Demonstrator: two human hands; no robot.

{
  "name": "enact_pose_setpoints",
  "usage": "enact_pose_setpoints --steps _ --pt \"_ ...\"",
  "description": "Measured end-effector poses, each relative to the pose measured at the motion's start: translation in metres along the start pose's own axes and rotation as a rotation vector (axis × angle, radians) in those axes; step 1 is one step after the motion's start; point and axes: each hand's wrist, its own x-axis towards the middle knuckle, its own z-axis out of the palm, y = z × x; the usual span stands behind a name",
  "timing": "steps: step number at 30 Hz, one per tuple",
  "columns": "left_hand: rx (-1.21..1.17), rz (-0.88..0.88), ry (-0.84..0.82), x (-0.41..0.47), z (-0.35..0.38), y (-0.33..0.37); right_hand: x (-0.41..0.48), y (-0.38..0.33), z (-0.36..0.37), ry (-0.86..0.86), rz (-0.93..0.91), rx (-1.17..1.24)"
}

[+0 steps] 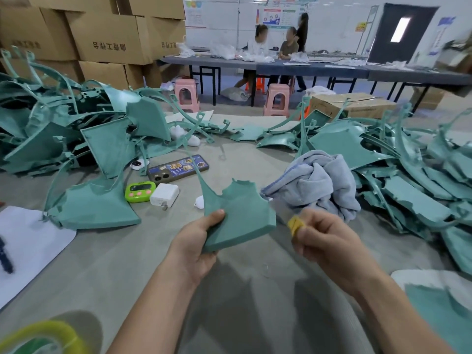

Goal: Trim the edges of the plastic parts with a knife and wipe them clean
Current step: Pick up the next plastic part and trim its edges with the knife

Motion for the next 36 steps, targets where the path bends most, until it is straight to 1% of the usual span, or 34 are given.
enact_pose_setpoints --steps 1,2,4,5,6,7,8,9,10,13,14,15,17,18,19,21,22,23,24,26,28,29,30,32,34,35,36 --pt "0.004 -0.002 0.0 0.0 0.0 0.0 -0.001 0.0 0.003 -0.061 0.022 -0.008" --pt "0.008 -0.001 0.005 0.0 -0.001 0.001 0.001 0.003 0.004 -0.042 0.039 -0.035" --pt "0.009 0.009 0.026 0.0 -0.003 0.002 0.005 0.009 0.004 0.161 0.037 -0.11" --pt "0.003 0.019 0.033 0.001 -0.003 0.002 0.006 0.01 0.003 0.228 0.022 -0.123" --pt "-0.001 0.025 0.037 0.0 -0.004 0.002 0.005 0.01 0.001 0.23 0.009 -0.096" --pt "0.0 0.023 0.035 0.0 -0.004 0.002 0.004 0.008 0.0 0.166 -0.001 -0.047" --pt "0.0 0.016 0.029 0.0 -0.003 0.001 0.002 0.005 0.0 0.065 -0.005 0.001" --pt "-0.003 0.011 0.022 0.0 -0.003 0.0 0.001 0.004 0.002 -0.003 -0.011 0.009" --pt "-0.006 0.011 0.016 0.0 -0.003 0.0 0.002 0.005 0.004 -0.013 -0.019 -0.019" --pt "-0.011 0.016 0.029 -0.001 -0.002 0.0 0.006 0.009 0.003 0.186 -0.043 -0.111" --pt "-0.007 0.02 0.035 -0.002 -0.002 0.0 0.005 0.007 0.002 0.19 -0.05 -0.099" --pt "0.0 0.024 0.035 -0.002 -0.001 0.0 0.004 0.005 0.0 0.128 -0.053 -0.065" --pt "0.004 0.024 0.017 -0.003 0.0 -0.001 0.0 -0.001 -0.001 -0.066 -0.034 -0.012" --pt "0.002 0.025 0.01 -0.003 -0.001 -0.001 -0.001 -0.001 0.001 -0.086 -0.022 -0.037" --pt "0.002 0.028 0.005 -0.003 -0.001 -0.001 0.001 0.001 0.001 -0.026 -0.01 -0.084" --pt "0.019 0.03 -0.024 -0.004 -0.001 0.0 0.007 0.008 -0.001 0.22 -0.004 -0.202" --pt "0.04 0.026 -0.045 -0.005 -0.001 -0.001 0.008 0.009 -0.002 0.293 -0.002 -0.217" --pt "0.074 0.018 -0.066 -0.006 -0.001 -0.001 0.008 0.009 -0.004 0.308 -0.011 -0.178" --pt "0.112 0.005 -0.086 -0.007 -0.001 -0.001 0.007 0.006 -0.005 0.279 -0.027 -0.116" --pt "0.174 -0.03 -0.114 -0.009 -0.001 -0.002 0.004 0.002 -0.007 0.153 -0.071 -0.05" --pt "0.219 -0.057 -0.133 -0.011 0.0 -0.002 0.001 -0.004 -0.006 0.039 -0.097 -0.127" --pt "0.237 -0.061 -0.142 -0.011 -0.001 -0.002 0.001 -0.004 -0.004 0.015 -0.105 -0.184" --pt "0.251 -0.063 -0.149 -0.011 -0.002 -0.002 0.0 -0.005 -0.003 0.032 -0.114 -0.235" --pt "0.282 -0.069 -0.158 -0.011 -0.003 -0.003 0.001 -0.003 -0.001 0.152 -0.175 -0.319" --pt "0.313 -0.079 -0.169 -0.011 -0.001 -0.005 0.002 -0.001 0.0 0.249 -0.231 -0.347" --pt "0.319 -0.086 -0.172 -0.01 0.0 -0.006 0.002 -0.002 -0.001 0.254 -0.238 -0.332" --pt "0.32 -0.092 -0.17 -0.01 0.001 -0.007 0.001 -0.003 -0.002 0.21 -0.228 -0.308"
